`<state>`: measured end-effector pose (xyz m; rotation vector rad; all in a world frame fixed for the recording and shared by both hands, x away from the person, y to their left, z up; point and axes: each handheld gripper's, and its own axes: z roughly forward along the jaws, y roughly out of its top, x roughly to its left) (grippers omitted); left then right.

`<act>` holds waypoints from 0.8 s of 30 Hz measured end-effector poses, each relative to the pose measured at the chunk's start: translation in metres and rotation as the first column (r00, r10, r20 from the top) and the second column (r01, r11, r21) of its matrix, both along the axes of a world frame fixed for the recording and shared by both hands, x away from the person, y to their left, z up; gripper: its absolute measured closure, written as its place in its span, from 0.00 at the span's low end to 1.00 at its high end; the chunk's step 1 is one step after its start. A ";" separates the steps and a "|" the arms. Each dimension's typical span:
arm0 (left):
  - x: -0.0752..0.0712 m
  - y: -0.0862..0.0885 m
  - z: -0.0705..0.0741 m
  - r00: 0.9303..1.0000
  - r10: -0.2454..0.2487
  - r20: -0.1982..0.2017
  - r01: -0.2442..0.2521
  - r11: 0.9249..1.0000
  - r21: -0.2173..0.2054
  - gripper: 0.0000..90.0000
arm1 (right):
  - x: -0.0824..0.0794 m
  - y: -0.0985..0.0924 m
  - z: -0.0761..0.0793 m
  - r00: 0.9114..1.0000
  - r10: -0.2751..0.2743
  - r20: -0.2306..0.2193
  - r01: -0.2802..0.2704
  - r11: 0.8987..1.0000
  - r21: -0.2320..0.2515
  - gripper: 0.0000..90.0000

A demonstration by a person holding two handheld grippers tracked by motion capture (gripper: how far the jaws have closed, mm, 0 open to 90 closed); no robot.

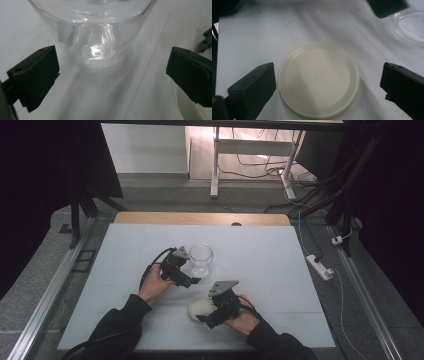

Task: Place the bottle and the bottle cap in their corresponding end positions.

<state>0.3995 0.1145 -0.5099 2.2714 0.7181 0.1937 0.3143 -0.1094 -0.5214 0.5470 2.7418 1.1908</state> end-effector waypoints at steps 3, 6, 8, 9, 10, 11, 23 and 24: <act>-0.004 0.002 0.000 1.000 -0.001 -0.001 0.001 1.000 0.000 0.00 | 0.001 -0.003 0.001 1.000 -0.015 -0.009 0.015 1.000 0.009 0.00; -0.009 0.004 0.000 1.000 0.003 -0.005 -0.003 1.000 -0.004 0.00 | 0.002 -0.005 0.003 1.000 -0.025 -0.006 0.025 1.000 0.013 0.00; -0.013 0.005 0.000 1.000 0.003 -0.007 -0.003 1.000 -0.009 0.00 | 0.002 -0.007 0.004 0.999 -0.033 0.003 0.033 0.999 0.006 0.00; -0.015 0.006 0.001 1.000 0.005 -0.010 -0.005 1.000 -0.012 0.00 | 0.002 -0.007 0.004 0.999 -0.038 0.007 0.038 0.999 0.002 0.00; -0.017 0.006 0.001 1.000 0.006 -0.010 -0.006 1.000 -0.012 0.00 | 0.003 -0.009 0.003 0.999 -0.041 0.015 0.041 0.999 -0.003 0.00; -0.019 0.006 0.001 1.000 0.006 -0.010 -0.006 1.000 -0.010 0.00 | 0.003 -0.010 0.003 0.999 -0.049 0.017 0.049 0.999 -0.004 0.00; -0.044 0.018 0.003 1.000 0.009 -0.017 -0.010 1.000 -0.027 0.00 | 0.013 -0.026 0.006 0.993 -0.117 0.024 0.117 0.993 0.012 0.00; -0.046 0.020 0.003 1.000 0.009 -0.018 -0.009 1.000 -0.027 0.00 | 0.013 -0.028 0.006 0.992 -0.121 0.023 0.121 0.993 0.012 0.00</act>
